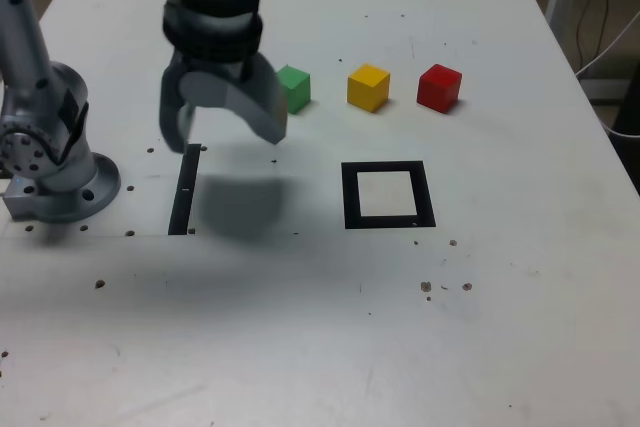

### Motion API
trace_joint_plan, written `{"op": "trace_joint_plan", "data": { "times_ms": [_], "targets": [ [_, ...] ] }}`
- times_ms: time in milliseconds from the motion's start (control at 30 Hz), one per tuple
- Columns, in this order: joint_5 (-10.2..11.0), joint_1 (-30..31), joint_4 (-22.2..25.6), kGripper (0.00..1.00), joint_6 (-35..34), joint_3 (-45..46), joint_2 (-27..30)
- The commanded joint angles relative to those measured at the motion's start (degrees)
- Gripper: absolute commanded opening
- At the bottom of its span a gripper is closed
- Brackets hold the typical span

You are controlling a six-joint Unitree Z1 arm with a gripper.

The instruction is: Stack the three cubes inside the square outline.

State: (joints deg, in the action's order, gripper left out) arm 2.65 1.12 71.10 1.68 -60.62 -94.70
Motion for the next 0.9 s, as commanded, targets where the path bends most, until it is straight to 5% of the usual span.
{"op": "trace_joint_plan", "data": {
  "times_ms": [0, 867],
  "targets": [
    [0.14, -0.07, 1.57, 0.99, 0.46, -2.85, -1.29],
    [0.56, -4.77, 15.44, 0.99, 7.90, -35.87, -17.30]
  ]
}}
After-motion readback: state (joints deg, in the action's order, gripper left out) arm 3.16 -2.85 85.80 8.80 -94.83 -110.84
